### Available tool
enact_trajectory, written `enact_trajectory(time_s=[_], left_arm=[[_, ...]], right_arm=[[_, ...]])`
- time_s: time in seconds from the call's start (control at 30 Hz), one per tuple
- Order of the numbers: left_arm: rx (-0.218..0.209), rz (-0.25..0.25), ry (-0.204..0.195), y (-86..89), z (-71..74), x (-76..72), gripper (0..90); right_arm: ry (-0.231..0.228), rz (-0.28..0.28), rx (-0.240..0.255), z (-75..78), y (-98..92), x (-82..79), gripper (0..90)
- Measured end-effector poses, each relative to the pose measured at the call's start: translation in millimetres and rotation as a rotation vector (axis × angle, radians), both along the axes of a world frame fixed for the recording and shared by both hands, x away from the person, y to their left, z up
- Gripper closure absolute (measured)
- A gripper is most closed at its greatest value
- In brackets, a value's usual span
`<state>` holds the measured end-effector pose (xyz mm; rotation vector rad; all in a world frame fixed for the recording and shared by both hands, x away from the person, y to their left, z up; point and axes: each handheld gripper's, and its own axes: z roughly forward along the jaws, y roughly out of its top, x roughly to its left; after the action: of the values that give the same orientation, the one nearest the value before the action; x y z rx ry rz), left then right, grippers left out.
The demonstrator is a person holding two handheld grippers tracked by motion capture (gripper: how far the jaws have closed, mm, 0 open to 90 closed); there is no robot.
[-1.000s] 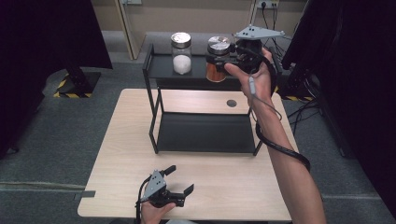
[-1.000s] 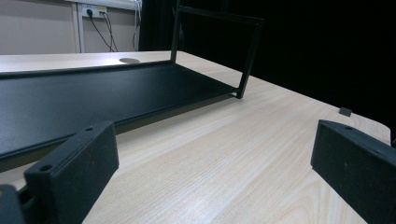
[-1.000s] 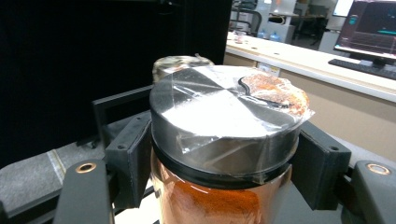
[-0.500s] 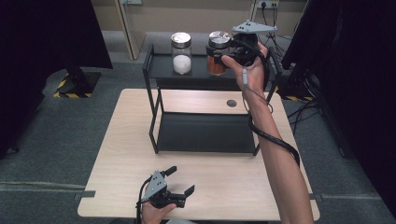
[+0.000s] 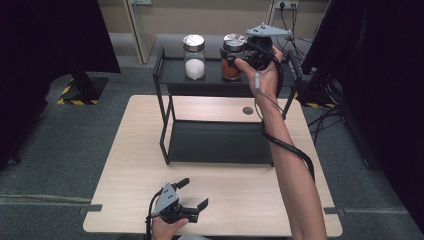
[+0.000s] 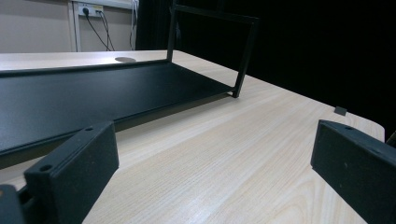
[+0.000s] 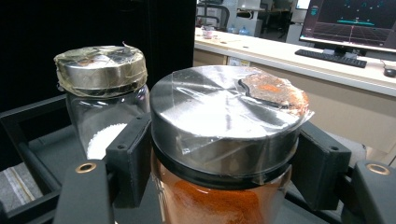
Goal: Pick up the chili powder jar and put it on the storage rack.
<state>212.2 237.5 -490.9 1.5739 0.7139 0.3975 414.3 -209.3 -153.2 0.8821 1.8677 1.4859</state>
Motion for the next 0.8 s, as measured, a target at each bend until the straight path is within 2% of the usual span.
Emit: enact_trajectory(time_s=[0.7, 0.77, 0.8], left_arm=[[-0.002, 0.000, 0.002, -0.1, -0.2, -0.2, 0.3], [-0.002, 0.000, 0.001, -0.3, -0.2, -0.3, 0.3], [-0.002, 0.000, 0.002, -0.3, -0.3, -0.2, 0.3]], right_arm=[[0.008, -0.009, 0.036, -13.1, 0.3, 9.0, 30.7], [0.012, -0.004, 0.046, -13.8, -1.4, 9.8, 29.1], [0.005, -0.006, 0.058, -15.4, -2.3, 9.1, 24.8]])
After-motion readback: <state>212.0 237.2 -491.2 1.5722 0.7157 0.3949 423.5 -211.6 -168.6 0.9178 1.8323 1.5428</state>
